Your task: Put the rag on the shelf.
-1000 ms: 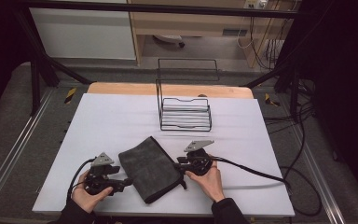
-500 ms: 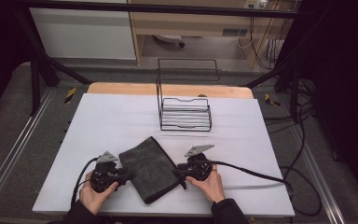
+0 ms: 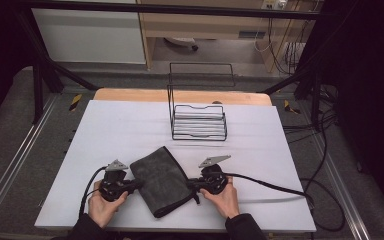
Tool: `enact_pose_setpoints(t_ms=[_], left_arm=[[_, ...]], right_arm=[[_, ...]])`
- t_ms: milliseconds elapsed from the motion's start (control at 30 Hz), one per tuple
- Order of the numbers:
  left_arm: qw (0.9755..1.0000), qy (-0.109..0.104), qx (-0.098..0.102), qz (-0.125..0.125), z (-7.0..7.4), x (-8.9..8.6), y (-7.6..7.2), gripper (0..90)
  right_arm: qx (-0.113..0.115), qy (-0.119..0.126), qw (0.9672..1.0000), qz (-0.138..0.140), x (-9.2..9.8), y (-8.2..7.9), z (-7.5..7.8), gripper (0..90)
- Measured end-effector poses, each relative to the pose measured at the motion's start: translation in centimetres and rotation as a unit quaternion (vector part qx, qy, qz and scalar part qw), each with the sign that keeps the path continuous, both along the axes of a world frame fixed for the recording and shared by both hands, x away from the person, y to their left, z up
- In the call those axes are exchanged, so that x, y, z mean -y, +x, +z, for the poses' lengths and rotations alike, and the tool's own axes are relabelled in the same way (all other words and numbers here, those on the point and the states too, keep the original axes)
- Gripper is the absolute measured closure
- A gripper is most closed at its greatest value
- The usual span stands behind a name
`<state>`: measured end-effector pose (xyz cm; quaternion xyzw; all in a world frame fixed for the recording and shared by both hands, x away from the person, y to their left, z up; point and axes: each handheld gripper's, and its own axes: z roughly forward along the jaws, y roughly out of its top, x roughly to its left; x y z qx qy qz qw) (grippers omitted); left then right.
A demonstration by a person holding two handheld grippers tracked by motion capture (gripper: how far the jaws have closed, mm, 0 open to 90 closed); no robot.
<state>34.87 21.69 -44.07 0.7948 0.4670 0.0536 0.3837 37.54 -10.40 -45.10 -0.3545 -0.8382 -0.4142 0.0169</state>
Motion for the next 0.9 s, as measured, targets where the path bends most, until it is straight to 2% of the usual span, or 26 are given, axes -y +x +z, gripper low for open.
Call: enact_pose_setpoints(t_ms=[133,267,367,400,433,500,533,600,700,733,767,800,900], left_arm=[[0.9999,-0.005,-0.006,-0.008,0.2,-0.5,0.7,85.1],[0.9998,-0.004,-0.009,-0.014,0.3,-0.7,1.6,85.2],[0.9998,-0.003,-0.007,-0.019,0.2,-0.8,1.6,85.2],[0.9998,-0.002,-0.006,-0.019,0.2,-0.8,1.5,85.2],[0.9998,0.000,-0.004,-0.018,0.2,-0.7,1.4,85.2],[0.9998,0.002,-0.003,-0.021,0.1,-0.7,1.4,85.1],[0.9998,0.003,-0.003,-0.021,0.1,-0.7,1.4,85.1],[0.9998,0.002,-0.003,-0.022,0.0,-0.7,1.3,85.0],[0.9997,0.001,-0.001,-0.022,-0.1,-0.8,1.2,85.0],[0.9997,0.002,-0.001,-0.023,-0.1,-0.8,1.2,84.9],[0.9997,0.003,0.000,-0.024,-0.1,-0.8,1.2,84.9],[0.9997,0.004,0.001,-0.025,-0.1,-0.9,1.2,84.9],[0.9996,0.003,-0.001,-0.028,-0.2,-0.9,1.2,84.9]], right_arm=[[-0.003,0.003,1.0000,-0.002,-0.1,-0.4,0.1,81.0],[0.009,-0.007,0.9999,0.001,-0.6,-1.0,0.4,79.0],[0.028,-0.013,0.9995,-0.001,-0.7,-1.0,0.7,69.7],[0.054,-0.004,0.9985,-0.008,-0.4,-0.5,1.3,60.8],[0.054,-0.004,0.9985,-0.008,-0.4,-0.5,1.3,60.8],[0.073,0.011,0.9971,-0.019,-0.4,0.5,2.0,50.2],[0.083,0.016,0.9962,-0.023,-0.5,1.1,2.2,48.0],[0.088,0.015,0.9953,-0.036,-1.1,2.6,2.3,45.4],[0.078,0.006,0.9961,-0.040,-2.7,4.9,1.8,44.3],[0.073,-0.001,0.9965,-0.040,-3.9,6.3,1.4,44.6],[0.073,-0.001,0.9965,-0.040,-3.9,6.3,1.4,44.6],[0.072,-0.006,0.9966,-0.039,-5.1,7.4,1.0,45.6],[0.065,-0.009,0.9973,-0.032,-6.2,8.2,0.7,46.3]])
